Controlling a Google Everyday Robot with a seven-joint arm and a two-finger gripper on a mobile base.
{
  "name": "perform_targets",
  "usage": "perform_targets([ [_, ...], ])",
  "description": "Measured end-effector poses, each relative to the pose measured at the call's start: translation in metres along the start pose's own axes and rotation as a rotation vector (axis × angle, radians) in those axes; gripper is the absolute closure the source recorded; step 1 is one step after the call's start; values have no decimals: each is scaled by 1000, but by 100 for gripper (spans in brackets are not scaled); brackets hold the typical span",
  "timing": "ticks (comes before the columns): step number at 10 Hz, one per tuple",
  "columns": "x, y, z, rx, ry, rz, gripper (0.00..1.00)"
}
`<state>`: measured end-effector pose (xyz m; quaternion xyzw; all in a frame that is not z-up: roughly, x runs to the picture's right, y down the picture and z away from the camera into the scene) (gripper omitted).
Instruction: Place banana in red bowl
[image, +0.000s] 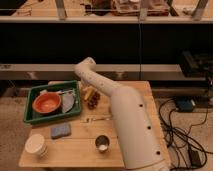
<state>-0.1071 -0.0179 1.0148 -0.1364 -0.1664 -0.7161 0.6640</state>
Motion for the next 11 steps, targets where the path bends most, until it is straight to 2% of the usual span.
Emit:
perform_targets([
  [2, -5, -1, 3, 34, -45, 7, 62],
  [5, -12, -15, 1, 51, -89, -41, 62],
  [7, -18, -20, 1, 39, -115, -73, 62],
  [9, -16, -21, -11, 57, -109, -70, 62],
  [11, -4, -21, -44, 94, -69, -55, 62],
])
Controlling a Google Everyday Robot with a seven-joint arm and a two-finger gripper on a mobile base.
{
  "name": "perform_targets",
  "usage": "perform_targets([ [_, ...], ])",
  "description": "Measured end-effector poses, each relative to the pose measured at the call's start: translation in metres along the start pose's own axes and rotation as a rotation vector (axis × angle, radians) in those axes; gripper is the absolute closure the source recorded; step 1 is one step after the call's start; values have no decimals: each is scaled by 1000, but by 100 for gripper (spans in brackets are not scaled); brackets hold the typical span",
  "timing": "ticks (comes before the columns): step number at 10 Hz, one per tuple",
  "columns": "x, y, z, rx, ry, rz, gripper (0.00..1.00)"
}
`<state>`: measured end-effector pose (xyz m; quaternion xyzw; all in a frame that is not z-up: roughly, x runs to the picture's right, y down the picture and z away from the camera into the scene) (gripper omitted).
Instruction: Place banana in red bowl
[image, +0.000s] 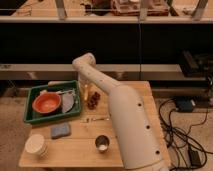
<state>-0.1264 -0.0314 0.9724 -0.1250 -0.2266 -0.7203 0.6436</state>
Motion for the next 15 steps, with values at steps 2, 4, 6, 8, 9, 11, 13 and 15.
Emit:
perform_targets([
  [2, 12, -9, -49, 38, 50, -1, 62],
  [4, 20, -23, -91, 88, 90, -3, 62],
  [6, 24, -57, -143, 213, 110, -30, 62],
  [8, 18, -101, -167, 303, 110, -77, 62],
  [9, 9, -136, -176, 361, 107, -116, 62],
  [11, -4, -171, -176, 406, 117, -168, 62],
  [13, -21, -186, -157, 428, 144, -206, 51],
  [15, -38, -189, -113, 438, 157, -230, 42],
])
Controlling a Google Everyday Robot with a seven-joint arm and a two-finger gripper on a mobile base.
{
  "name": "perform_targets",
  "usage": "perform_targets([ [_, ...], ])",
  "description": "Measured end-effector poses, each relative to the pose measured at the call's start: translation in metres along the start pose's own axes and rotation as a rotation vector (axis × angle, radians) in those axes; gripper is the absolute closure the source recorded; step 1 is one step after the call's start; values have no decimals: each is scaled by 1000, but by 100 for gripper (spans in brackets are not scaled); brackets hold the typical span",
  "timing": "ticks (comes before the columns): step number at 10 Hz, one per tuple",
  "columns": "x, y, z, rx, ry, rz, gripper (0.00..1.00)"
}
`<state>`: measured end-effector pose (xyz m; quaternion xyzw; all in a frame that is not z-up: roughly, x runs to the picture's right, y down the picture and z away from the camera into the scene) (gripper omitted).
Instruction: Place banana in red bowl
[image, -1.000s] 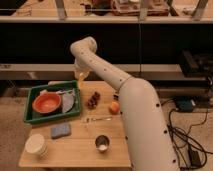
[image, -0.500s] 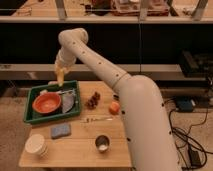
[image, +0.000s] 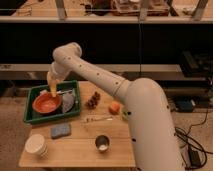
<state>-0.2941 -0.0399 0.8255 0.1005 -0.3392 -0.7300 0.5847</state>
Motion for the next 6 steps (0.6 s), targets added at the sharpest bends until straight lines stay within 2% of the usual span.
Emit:
perform_targets([
  [2, -14, 6, 33, 4, -14, -24, 42],
  [4, -25, 7, 70, 3, -47, -39, 42],
  [6, -30, -4, 90, 11, -55, -58, 39],
])
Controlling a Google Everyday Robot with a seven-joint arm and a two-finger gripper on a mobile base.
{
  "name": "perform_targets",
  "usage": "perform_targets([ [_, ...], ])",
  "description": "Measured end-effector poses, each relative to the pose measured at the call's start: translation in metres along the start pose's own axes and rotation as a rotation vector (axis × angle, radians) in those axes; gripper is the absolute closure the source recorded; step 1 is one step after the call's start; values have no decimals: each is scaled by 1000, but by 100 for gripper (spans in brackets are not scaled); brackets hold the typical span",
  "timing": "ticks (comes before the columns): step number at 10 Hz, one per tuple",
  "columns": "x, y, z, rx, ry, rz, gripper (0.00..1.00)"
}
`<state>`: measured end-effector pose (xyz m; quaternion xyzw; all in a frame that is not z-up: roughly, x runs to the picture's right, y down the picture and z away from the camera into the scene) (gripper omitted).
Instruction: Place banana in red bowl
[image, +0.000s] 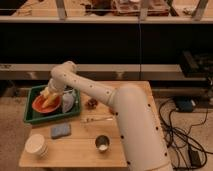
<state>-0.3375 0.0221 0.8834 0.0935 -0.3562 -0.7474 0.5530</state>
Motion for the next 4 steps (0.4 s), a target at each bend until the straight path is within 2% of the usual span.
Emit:
perform_targets([
  [2, 1, -4, -2, -4, 18, -18, 24],
  [4, 0, -3, -2, -5, 18, -14, 23],
])
